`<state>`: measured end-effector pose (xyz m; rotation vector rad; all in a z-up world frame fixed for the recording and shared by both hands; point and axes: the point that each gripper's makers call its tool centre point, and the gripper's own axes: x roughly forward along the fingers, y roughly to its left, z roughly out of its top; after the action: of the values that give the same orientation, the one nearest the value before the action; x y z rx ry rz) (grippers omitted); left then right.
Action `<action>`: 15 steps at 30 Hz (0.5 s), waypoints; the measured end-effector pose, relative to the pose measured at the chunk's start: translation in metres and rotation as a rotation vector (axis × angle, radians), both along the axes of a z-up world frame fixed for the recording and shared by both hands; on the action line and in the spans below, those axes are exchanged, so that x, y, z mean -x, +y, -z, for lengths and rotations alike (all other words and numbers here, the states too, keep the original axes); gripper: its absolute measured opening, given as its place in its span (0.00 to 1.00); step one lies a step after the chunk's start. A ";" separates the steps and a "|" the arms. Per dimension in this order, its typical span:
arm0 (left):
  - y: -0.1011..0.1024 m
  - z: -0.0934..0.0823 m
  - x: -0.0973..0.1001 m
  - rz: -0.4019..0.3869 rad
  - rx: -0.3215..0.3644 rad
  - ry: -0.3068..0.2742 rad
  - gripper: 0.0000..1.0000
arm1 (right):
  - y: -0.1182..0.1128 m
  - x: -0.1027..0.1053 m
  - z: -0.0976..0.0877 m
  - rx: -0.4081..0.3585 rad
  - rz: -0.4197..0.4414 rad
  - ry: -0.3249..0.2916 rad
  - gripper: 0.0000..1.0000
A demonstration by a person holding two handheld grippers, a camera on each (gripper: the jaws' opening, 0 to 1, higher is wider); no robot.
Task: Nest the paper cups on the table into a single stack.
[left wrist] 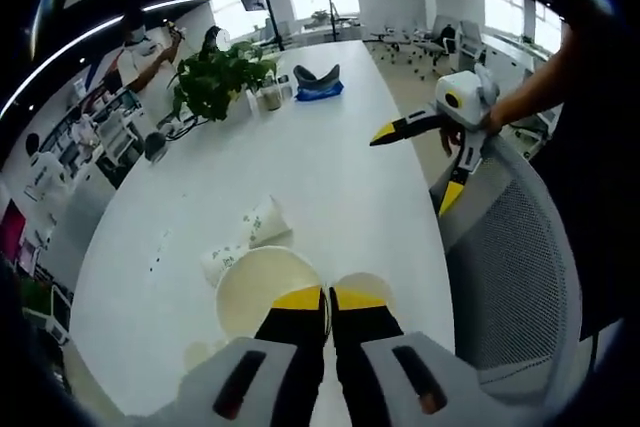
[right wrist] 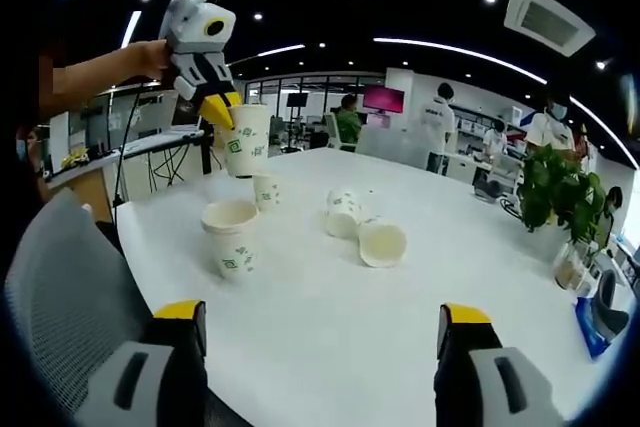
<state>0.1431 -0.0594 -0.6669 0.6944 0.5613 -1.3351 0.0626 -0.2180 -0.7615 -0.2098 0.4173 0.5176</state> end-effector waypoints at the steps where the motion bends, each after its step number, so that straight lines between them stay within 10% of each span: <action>1: 0.000 0.001 0.001 0.003 -0.001 0.004 0.00 | 0.000 0.000 0.000 0.000 -0.001 0.001 0.97; 15: -0.003 0.013 0.017 0.026 -0.004 0.041 0.00 | 0.001 0.001 0.001 0.007 -0.003 0.005 0.96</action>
<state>0.1265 -0.0627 -0.6800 0.6805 0.5895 -1.3752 0.0619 -0.2174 -0.7621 -0.2163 0.4238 0.5197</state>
